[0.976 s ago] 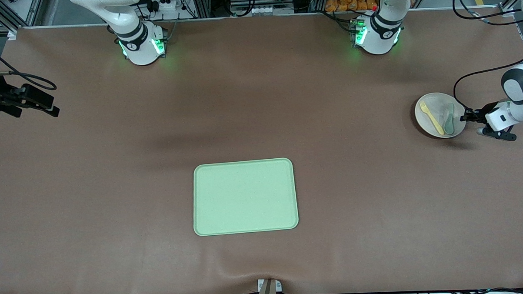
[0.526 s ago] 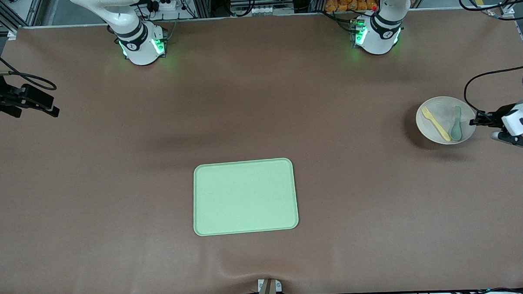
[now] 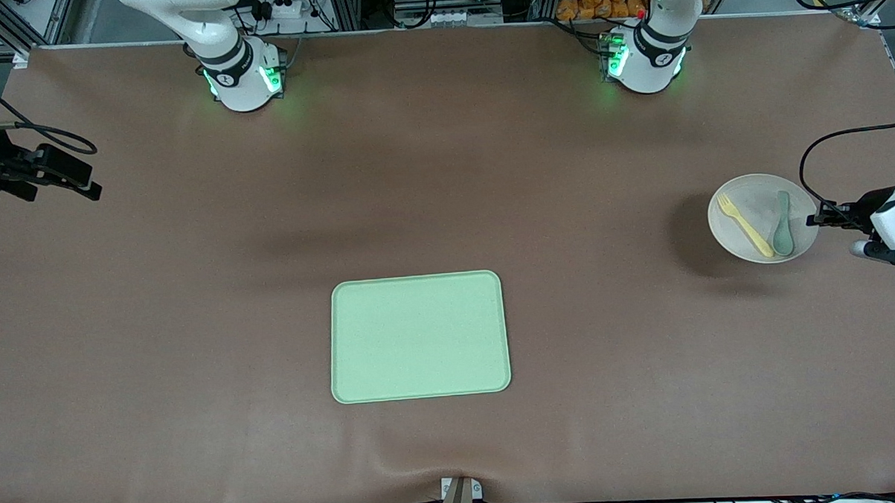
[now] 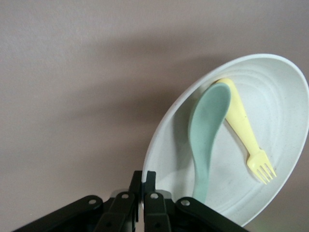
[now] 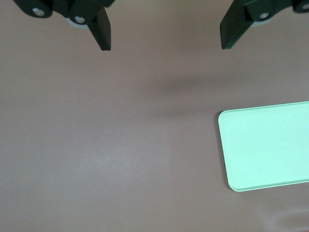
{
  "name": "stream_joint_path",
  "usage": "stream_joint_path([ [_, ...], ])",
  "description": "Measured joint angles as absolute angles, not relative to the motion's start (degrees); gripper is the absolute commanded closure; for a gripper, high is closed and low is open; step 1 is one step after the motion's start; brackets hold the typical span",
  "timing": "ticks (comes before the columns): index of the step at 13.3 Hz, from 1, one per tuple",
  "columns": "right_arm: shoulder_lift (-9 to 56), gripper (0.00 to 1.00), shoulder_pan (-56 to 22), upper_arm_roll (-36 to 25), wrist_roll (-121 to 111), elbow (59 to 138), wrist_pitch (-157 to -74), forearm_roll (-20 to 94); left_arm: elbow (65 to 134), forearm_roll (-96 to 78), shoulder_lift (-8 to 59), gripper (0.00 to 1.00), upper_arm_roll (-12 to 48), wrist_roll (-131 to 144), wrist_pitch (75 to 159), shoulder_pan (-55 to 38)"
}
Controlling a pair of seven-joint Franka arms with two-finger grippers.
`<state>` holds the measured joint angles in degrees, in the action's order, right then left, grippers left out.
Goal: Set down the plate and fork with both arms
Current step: 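Grip the plate rim with the left gripper and lift it, then carry the plate with the left gripper and lower it onto the tray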
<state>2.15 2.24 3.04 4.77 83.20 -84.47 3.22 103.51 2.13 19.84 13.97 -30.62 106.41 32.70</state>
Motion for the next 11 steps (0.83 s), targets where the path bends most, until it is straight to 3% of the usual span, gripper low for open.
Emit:
stream_joint_path([
  [6, 2.16, 0.00, 2.24, 3.04, 4.77, 83.21, -84.40, 3.22, 98.51, 0.34, 21.36, 1.00, 20.91, -15.87, 103.90, 31.00],
  [11, 2.17, 0.00, 2.24, 3.11, 4.77, 83.26, -84.38, 3.25, 88.92, -2.75, 30.10, 1.00, 22.56, 6.88, 104.02, 14.02],
])
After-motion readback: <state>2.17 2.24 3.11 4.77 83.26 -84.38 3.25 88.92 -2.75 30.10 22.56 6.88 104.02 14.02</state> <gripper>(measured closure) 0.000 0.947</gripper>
